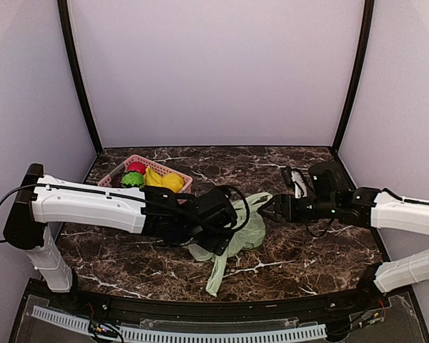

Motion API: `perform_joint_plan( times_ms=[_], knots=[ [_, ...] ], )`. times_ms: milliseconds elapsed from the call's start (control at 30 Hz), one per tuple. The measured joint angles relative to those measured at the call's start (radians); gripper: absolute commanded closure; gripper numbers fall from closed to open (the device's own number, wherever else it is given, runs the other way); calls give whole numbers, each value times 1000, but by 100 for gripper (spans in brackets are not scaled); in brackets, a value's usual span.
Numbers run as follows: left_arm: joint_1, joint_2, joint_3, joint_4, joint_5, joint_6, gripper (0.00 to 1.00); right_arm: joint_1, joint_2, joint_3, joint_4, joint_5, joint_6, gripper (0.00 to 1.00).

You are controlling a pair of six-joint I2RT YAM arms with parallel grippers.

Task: Untie the knot of the plastic bag and take out the fruit
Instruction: Untie the bag handles from the takeout bag.

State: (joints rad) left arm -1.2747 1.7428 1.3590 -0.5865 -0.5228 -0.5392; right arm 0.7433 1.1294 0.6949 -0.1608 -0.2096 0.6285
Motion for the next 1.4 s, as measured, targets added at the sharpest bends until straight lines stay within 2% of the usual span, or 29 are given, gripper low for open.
perform_joint_plan(
  times_ms=[33, 67, 200, 367, 467, 567, 733, 1133, 1400],
  knots=[
    [0, 0, -1, 0, 2, -16, 16, 0, -2, -3, 2, 0, -2, 21],
    [0, 0, -5, 9, 6, -26, 25, 0, -4, -7, 3, 0, -2, 22],
    [0, -5, -60, 76, 47, -73, 50, 0, -11, -20, 3, -2, -9, 28],
    [7, -8, -105, 114, 87, -101, 76, 8, -29, -32, 9, -28, -36, 30],
    [13, -19, -119, 136, 98, -111, 84, 38, -44, -32, 14, -33, -71, 29],
    [23, -44, -143, 153, 105, -120, 93, 85, -47, -32, 19, -27, -104, 22],
    [40, -84, -184, 180, 119, -135, 99, 144, -35, -32, 43, 4, -146, 13],
    [65, -126, -230, 226, 148, -147, 99, 182, 177, 30, 114, 106, -225, 12],
    [72, -127, -230, 238, 157, -146, 99, 252, 279, 75, 154, 183, -253, 11]
  ],
)
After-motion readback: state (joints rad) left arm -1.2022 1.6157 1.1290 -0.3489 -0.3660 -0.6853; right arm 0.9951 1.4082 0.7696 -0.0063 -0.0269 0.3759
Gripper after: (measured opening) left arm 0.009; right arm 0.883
